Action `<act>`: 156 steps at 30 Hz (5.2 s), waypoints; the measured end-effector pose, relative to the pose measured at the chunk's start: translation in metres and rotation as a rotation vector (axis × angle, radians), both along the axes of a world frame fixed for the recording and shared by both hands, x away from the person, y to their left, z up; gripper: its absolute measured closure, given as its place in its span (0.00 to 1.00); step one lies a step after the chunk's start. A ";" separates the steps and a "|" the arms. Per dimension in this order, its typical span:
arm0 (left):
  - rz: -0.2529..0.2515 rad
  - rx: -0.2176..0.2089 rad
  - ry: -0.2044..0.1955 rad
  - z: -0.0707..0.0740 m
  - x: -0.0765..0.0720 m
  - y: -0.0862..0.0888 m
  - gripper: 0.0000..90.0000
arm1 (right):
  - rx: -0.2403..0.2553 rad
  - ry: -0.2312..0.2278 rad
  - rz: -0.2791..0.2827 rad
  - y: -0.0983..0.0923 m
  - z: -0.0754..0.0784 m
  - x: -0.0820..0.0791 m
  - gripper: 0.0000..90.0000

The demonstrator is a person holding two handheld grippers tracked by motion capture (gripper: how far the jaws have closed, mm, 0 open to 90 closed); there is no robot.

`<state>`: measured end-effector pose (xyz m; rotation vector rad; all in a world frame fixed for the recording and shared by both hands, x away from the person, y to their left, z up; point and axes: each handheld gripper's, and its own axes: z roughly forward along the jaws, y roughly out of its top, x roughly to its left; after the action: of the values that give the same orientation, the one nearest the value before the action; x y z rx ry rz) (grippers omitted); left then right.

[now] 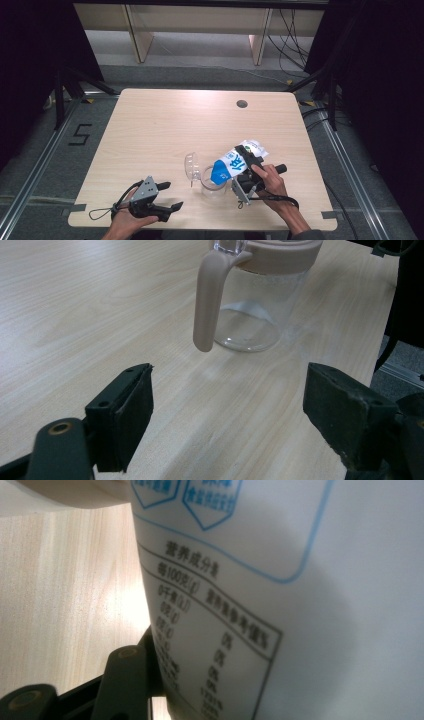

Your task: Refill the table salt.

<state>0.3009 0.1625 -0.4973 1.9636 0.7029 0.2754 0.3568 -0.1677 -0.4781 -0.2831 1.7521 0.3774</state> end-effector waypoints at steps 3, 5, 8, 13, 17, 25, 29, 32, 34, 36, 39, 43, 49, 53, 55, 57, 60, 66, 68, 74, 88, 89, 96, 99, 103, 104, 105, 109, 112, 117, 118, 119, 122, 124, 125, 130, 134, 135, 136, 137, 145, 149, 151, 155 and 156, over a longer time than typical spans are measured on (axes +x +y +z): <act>0.002 -0.002 0.002 0.000 0.000 0.000 0.22 | -0.010 -0.008 0.008 0.000 0.000 0.000 0.52; 0.009 -0.004 0.006 0.000 -0.001 0.000 0.22 | -0.024 -0.014 0.007 0.001 0.002 -0.001 0.52; 0.007 -0.006 0.004 0.000 -0.001 0.000 0.22 | -0.037 -0.028 -0.004 0.001 0.002 -0.002 0.53; 0.008 -0.006 0.005 0.000 -0.001 0.000 0.22 | -0.029 -0.027 -0.009 0.001 0.001 -0.002 0.53; 0.005 -0.003 0.005 0.000 0.000 0.000 0.22 | -0.050 -0.041 -0.011 0.001 0.002 -0.002 0.53; 0.008 -0.006 0.004 0.000 -0.001 0.000 0.22 | -0.057 -0.038 -0.015 0.002 0.001 -0.003 0.54; 0.008 -0.006 0.005 0.000 -0.001 0.000 0.22 | -0.092 -0.087 0.004 0.003 0.005 -0.003 0.54; 0.010 -0.005 0.007 0.000 0.000 0.000 0.22 | -0.102 -0.080 0.000 0.003 0.006 -0.002 0.54; 0.009 -0.006 0.006 0.000 0.000 0.000 0.22 | -0.103 -0.087 0.003 0.003 0.006 -0.002 0.54; 0.010 -0.006 0.007 0.000 0.000 0.000 0.22 | -0.092 -0.082 -0.012 0.002 0.005 -0.003 0.54; 0.001 0.000 0.000 0.000 0.000 0.000 0.22 | -0.075 -0.073 -0.016 0.002 0.002 -0.003 0.54; 0.001 -0.002 0.001 0.000 0.000 0.000 0.22 | -0.069 -0.066 -0.017 0.002 0.001 -0.003 0.54; -0.002 0.000 0.001 0.000 0.000 0.000 0.22 | -0.120 -0.103 0.006 0.003 0.004 -0.003 0.54; -0.002 -0.002 0.001 0.000 0.000 0.000 0.22 | -0.062 -0.063 -0.035 0.002 0.000 -0.005 0.54; -0.003 -0.004 0.002 0.000 0.000 0.000 0.22 | -0.090 -0.083 -0.004 0.002 0.003 -0.003 0.54; 0.000 -0.002 0.002 0.000 0.000 0.000 0.22 | -0.089 -0.086 -0.001 0.002 0.003 -0.003 0.54; 0.002 -0.004 0.002 0.000 0.000 0.000 0.22 | -0.075 -0.097 -0.007 0.001 0.002 -0.004 0.54; 0.001 -0.002 0.001 0.000 0.000 0.000 0.22 | -0.098 -0.101 -0.002 0.002 0.003 -0.005 0.55; 0.000 -0.001 0.001 0.000 0.000 0.000 0.22 | -0.090 -0.085 -0.030 0.001 0.002 -0.007 0.55; -0.001 0.000 0.001 0.000 0.000 0.000 0.22 | -0.113 -0.106 -0.006 0.002 0.004 -0.005 0.55; -0.003 0.001 0.001 0.000 0.000 0.000 0.22 | -0.079 -0.113 0.012 0.002 0.001 -0.004 0.56; -0.004 0.003 0.000 0.000 0.000 0.000 0.22 | -0.082 -0.099 -0.012 0.002 0.001 -0.005 0.56; -0.003 0.002 0.001 0.000 0.000 0.000 0.22 | -0.093 -0.119 0.000 0.002 0.002 -0.005 0.56; -0.002 0.002 0.001 0.000 0.000 0.000 0.22 | -0.093 -0.119 0.001 0.002 0.002 -0.005 0.56; -0.005 0.001 0.002 0.000 0.000 0.000 0.22 | -0.096 -0.124 0.003 0.002 0.002 -0.005 0.56; -0.004 0.000 0.001 0.000 0.000 0.000 0.22 | -0.096 -0.124 0.001 0.002 0.002 -0.005 0.56; -0.004 0.001 0.000 0.000 0.000 0.000 0.22 | -0.103 -0.134 -0.009 0.002 0.002 -0.006 0.56; -0.009 -0.005 0.002 -0.001 0.001 0.000 0.22 | -0.119 -0.148 0.014 0.003 0.005 -0.005 0.56; -0.007 -0.003 0.001 -0.001 0.001 0.000 0.22 | -0.079 -0.115 0.002 0.002 0.002 -0.005 0.57; -0.011 -0.004 0.002 -0.001 0.001 0.000 0.22 | -0.104 -0.135 0.003 0.002 0.003 -0.005 0.56; -0.011 -0.004 0.002 -0.001 0.001 0.000 0.22 | -0.104 -0.135 0.003 0.002 0.003 -0.005 0.56; -0.011 -0.003 0.001 -0.001 0.001 0.000 0.22 | -0.099 -0.132 0.001 0.002 0.003 -0.005 0.57; -0.010 -0.005 0.001 -0.001 0.001 0.000 0.22 | -0.139 -0.160 0.020 0.003 0.006 -0.005 0.57; -0.008 -0.009 0.002 -0.001 0.001 0.000 0.22 | -0.125 -0.157 0.014 0.003 0.006 -0.005 0.57; -0.008 -0.009 0.002 -0.001 0.001 0.000 0.22 | -0.099 -0.132 0.002 0.002 0.003 -0.005 0.57; -0.008 -0.009 0.002 -0.001 0.001 -0.001 0.22 | -0.134 -0.164 0.011 0.003 0.006 -0.006 0.57; -0.009 -0.007 0.003 -0.001 0.001 0.000 0.22 | -0.131 -0.165 0.013 0.003 0.006 -0.006 0.57; -0.007 -0.012 0.003 -0.001 0.001 0.000 0.22 | -0.131 -0.165 0.013 0.003 0.006 -0.006 0.57; -0.008 -0.010 0.006 -0.001 0.001 0.000 0.22 | -0.131 -0.165 0.012 0.002 0.006 -0.006 0.57; -0.008 -0.011 0.005 -0.001 0.001 0.000 0.22 | -0.129 -0.160 0.017 0.002 0.006 -0.005 0.57; -0.007 -0.010 0.003 -0.001 0.001 0.000 0.22 | -0.144 -0.163 -0.004 0.002 0.008 -0.008 0.57; -0.007 -0.010 0.003 -0.001 0.001 0.000 0.22 | -0.099 -0.139 -0.017 0.001 0.002 -0.007 0.57; -0.007 -0.010 0.003 -0.001 0.001 0.000 0.22 | -0.102 -0.140 -0.014 0.001 0.002 -0.007 0.57; -0.007 -0.010 0.004 -0.001 0.001 0.000 0.22 | -0.118 -0.157 0.007 0.002 0.004 -0.006 0.57; -0.007 -0.011 0.004 -0.001 0.001 0.000 0.22 | -0.111 -0.155 0.006 0.002 0.003 -0.006 0.58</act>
<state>0.3019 0.1622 -0.4983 1.9565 0.6982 0.2634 0.3507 -0.1659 -0.4748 -0.3874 1.6222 0.2553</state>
